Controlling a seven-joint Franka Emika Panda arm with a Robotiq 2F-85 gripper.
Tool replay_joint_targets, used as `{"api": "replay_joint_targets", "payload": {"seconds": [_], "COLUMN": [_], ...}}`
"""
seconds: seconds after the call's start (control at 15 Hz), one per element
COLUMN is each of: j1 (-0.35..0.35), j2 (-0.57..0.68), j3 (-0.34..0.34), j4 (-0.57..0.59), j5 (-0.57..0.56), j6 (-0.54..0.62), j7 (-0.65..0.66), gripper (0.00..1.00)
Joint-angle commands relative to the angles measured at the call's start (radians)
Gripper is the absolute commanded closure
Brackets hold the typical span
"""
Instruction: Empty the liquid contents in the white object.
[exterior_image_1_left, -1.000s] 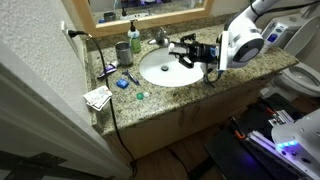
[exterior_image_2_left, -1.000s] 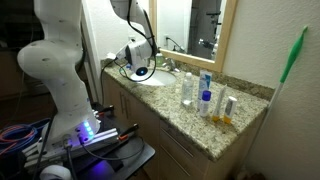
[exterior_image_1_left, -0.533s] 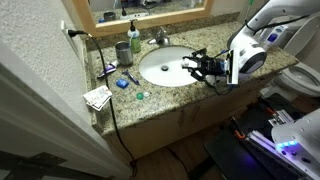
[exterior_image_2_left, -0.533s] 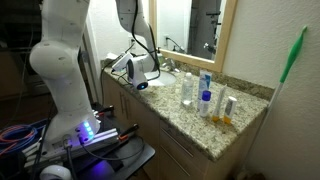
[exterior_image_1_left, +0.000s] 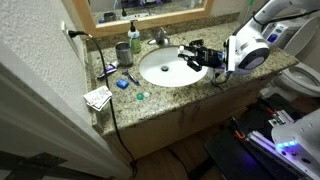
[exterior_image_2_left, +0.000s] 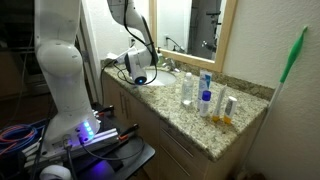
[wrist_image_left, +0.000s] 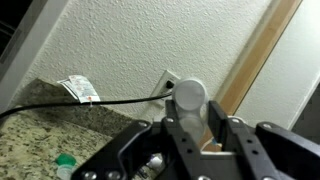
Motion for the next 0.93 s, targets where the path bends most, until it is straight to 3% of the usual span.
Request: {"api": "replay_joint_targets", "payload": {"seconds": [0.0,0.2,0.53,0.6,0.8,0.87], "j1": [0.057,0.056,0.043,0.060,0.057,0.058], "j2": [-0.159,-0.195,-0.181,-0.176,-0.173,-0.173], "j3": [-0.041,-0.059,-0.102,-0.100,-0.109,-0.109], "j4": [-0.065,-0.070,-0.099,-0.070,-0.083,-0.084], "j5": [0.069,0.021,0.004,0.004,0.004,0.004], "j6": [0.064,-0.069,-0.352,-0.295,-0.337,-0.338], "j7": [0.196,0.310,0.360,0.338,0.349,0.349], "gripper": [0.89,0.89,0.89,0.64,0.64,0.89]}}
